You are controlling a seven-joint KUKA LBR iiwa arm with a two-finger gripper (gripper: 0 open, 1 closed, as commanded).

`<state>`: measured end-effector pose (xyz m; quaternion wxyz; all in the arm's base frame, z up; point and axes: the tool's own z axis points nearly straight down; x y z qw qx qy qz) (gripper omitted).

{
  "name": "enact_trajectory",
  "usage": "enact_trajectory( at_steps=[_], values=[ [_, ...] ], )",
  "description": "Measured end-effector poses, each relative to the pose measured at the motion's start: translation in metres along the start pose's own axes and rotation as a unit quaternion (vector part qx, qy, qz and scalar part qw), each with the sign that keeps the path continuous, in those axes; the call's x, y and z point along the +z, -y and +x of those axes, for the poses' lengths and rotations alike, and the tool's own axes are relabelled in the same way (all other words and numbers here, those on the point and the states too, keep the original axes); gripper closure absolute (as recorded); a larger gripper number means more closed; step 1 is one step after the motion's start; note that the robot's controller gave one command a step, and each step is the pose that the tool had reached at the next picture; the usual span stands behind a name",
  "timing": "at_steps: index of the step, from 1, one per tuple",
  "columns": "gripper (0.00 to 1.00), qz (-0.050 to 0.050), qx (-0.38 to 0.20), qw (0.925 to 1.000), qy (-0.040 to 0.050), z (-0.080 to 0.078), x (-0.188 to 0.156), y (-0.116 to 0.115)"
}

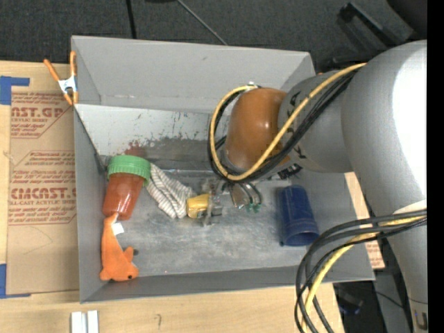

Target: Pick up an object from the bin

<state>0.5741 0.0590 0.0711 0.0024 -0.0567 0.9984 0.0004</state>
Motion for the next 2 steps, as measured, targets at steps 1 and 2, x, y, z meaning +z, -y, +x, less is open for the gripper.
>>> enact_trajectory(
  at_steps=[1,2],
  values=[
    [1.0,0.0,0.0,1.0,0.0,0.0,0.0,0.0],
    [1.0,0.0,0.0,1.0,0.0,0.0,0.0,0.0]
  ],
)
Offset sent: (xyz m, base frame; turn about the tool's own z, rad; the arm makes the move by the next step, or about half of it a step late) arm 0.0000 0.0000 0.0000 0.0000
